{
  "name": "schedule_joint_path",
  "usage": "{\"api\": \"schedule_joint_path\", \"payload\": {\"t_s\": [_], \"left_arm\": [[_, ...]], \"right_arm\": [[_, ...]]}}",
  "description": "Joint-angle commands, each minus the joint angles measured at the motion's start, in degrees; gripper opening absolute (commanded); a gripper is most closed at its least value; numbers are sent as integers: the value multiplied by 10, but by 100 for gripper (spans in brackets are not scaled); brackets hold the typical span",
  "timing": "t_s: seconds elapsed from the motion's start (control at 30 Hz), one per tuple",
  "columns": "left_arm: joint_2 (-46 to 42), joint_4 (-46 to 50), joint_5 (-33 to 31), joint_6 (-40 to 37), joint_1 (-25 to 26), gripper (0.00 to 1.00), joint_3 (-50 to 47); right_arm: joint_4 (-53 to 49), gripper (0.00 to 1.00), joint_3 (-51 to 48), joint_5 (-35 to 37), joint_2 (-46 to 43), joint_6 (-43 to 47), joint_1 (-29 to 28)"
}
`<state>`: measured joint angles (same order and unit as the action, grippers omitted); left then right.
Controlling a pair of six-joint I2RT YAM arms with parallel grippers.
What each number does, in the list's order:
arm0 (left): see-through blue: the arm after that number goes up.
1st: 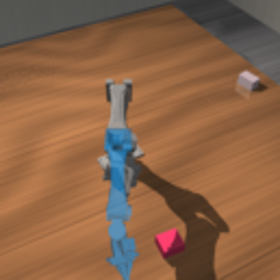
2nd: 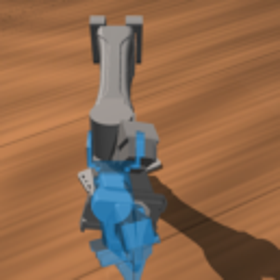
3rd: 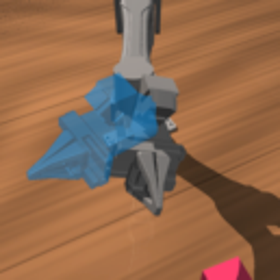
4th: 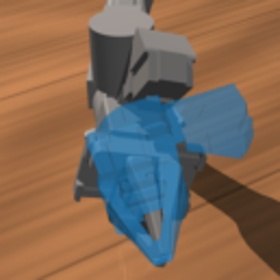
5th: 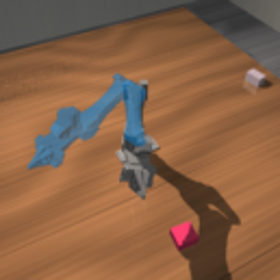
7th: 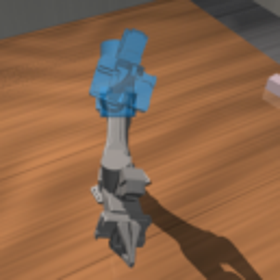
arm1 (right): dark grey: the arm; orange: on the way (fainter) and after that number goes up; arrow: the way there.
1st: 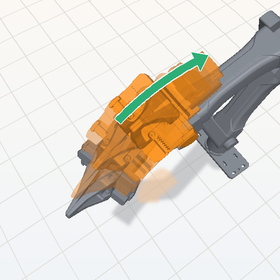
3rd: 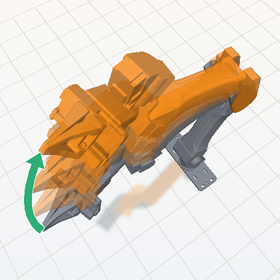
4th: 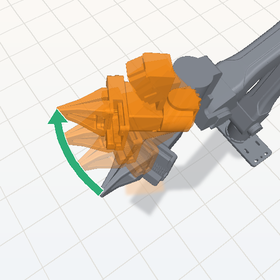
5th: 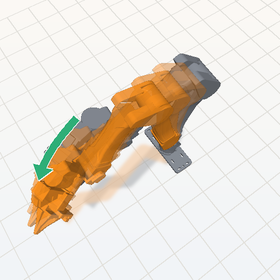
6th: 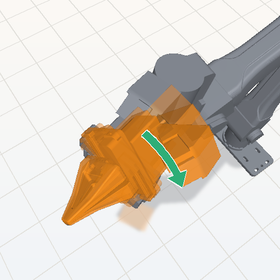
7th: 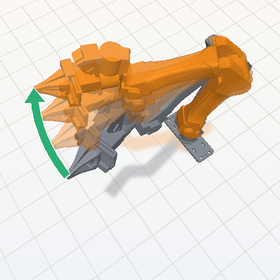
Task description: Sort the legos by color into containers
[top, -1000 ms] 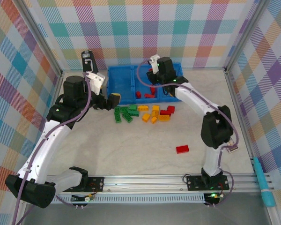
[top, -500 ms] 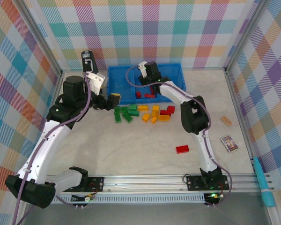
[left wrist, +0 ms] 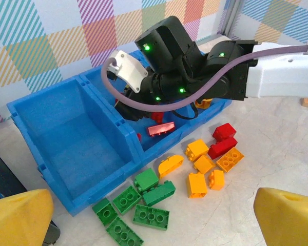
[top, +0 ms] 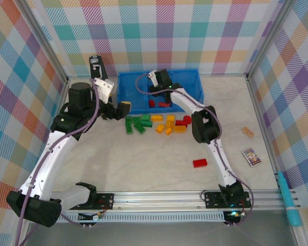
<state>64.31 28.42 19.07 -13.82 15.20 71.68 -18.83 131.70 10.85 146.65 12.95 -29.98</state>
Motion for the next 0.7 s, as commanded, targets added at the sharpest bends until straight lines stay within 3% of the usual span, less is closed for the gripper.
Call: {"api": "schedule_joint_path", "payload": {"t_s": [0.0, 0.23, 0.43, 0.53, 0.6, 0.67], "left_arm": [[-1, -1, 14, -11, -11, 100, 6], [-13, 0, 13, -14, -19, 100, 6], [-28, -4, 18, -12, -20, 100, 4], [-33, -6, 21, -11, -20, 100, 3], [-35, -8, 18, -12, -21, 100, -1], [-33, -8, 16, -13, -21, 100, -1]], "right_arm": [[-20, 53, 13, -15, -48, 0, -1], [-104, 57, -49, -40, -202, -57, 3], [-195, 62, -234, 9, -378, -164, 4], [-248, 62, -364, 37, -485, -272, 5], [-320, 72, -439, 68, -549, -398, 6], [-372, 74, -505, 67, -604, -493, 4]]}}
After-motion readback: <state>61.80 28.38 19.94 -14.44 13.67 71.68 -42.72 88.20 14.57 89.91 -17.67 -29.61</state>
